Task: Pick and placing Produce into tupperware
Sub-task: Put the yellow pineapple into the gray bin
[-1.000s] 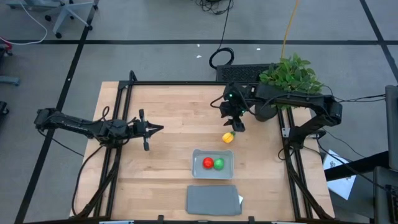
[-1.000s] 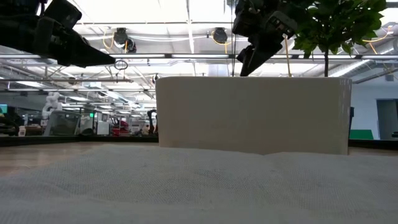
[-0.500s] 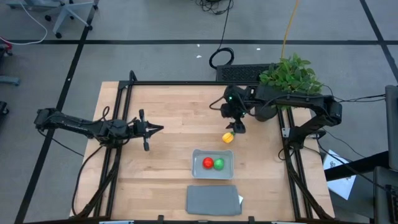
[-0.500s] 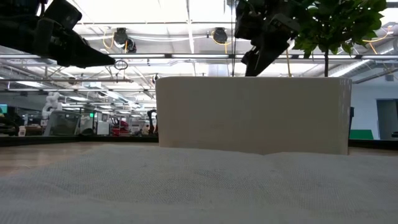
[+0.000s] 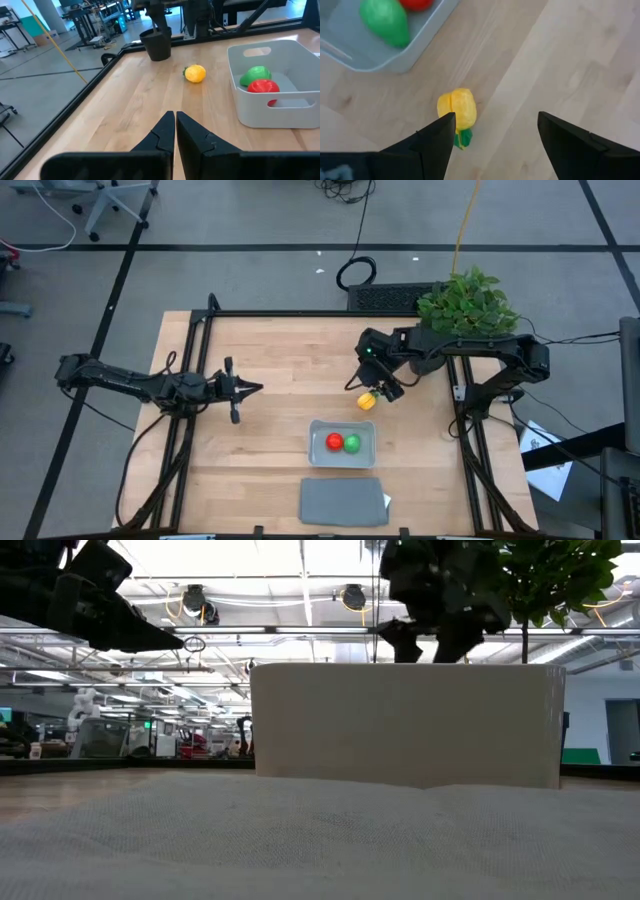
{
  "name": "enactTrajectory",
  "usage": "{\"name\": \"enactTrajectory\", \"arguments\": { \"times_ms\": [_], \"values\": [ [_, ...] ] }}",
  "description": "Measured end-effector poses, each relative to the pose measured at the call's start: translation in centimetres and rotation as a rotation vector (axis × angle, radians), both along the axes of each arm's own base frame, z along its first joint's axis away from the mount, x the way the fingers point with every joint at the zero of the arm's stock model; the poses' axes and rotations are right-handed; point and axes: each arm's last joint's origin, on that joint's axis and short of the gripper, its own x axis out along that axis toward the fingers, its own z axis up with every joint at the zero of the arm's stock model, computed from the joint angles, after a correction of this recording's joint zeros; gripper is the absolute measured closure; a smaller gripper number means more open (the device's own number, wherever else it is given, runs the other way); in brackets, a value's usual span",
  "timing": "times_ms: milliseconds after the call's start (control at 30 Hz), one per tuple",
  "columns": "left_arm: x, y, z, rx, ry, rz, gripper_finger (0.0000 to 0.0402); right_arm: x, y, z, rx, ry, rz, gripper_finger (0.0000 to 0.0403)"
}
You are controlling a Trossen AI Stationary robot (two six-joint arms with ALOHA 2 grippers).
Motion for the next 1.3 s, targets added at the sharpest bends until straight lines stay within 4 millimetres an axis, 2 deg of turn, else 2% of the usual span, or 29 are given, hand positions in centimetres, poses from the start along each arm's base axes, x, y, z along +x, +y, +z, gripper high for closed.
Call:
{"name": "enactTrajectory", "arguments": {
  "times_ms": [367, 500, 700, 967, 1300],
  "values": [
    [-0.1, 0.0, -0.3, 0.004, 0.029, -0.002, 0.038, -0.4, 0.3, -3.3, 0.062, -0.017, -0.018, 0.0128],
    [-0.1, 0.0, -0.3, 0.004, 0.029, -0.002, 0.038, -0.6, 0.6, -4.4, 0.114, -0.029, 0.008, 0.0128],
    [-0.1, 0.0, -0.3, 0.002, 0.029, -0.003, 0.038, -0.8, 1.3, -5.6, 0.089, -0.046, 0.08, 0.0128],
    [-0.1, 0.0, -0.3, 0.0, 0.028, -0.002, 0.038, -0.9, 2.3, -6.6, 0.091, -0.056, 0.105, 0.0128],
    [-0.1, 0.0, -0.3, -0.002, 0.029, -0.002, 0.038, -0.6, 2.3, -7.0, 0.106, -0.072, 0.068, 0.0128]
  ]
}}
